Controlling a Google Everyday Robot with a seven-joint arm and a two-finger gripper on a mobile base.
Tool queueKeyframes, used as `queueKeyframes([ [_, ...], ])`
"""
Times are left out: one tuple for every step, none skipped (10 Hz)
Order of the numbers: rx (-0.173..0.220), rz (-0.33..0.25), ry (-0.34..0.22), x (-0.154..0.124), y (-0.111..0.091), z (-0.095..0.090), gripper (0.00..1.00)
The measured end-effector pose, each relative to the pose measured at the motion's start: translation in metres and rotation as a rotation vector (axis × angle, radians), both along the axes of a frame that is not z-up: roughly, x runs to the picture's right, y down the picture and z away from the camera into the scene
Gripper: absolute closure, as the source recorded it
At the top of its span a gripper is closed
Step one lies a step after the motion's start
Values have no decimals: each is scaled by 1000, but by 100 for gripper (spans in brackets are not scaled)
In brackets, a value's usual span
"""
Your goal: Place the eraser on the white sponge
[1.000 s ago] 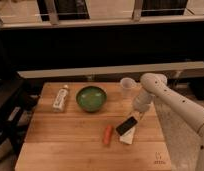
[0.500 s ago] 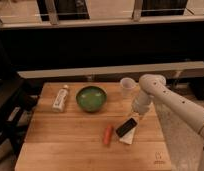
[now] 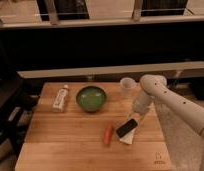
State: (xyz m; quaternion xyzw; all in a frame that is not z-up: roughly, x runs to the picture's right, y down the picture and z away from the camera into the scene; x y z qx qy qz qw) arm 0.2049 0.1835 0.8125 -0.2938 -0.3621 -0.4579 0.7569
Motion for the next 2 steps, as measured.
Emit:
queueKeyframes([
  [0,10,3,2,0,1,25],
  [0,-14,-6,1,-1,5,32],
])
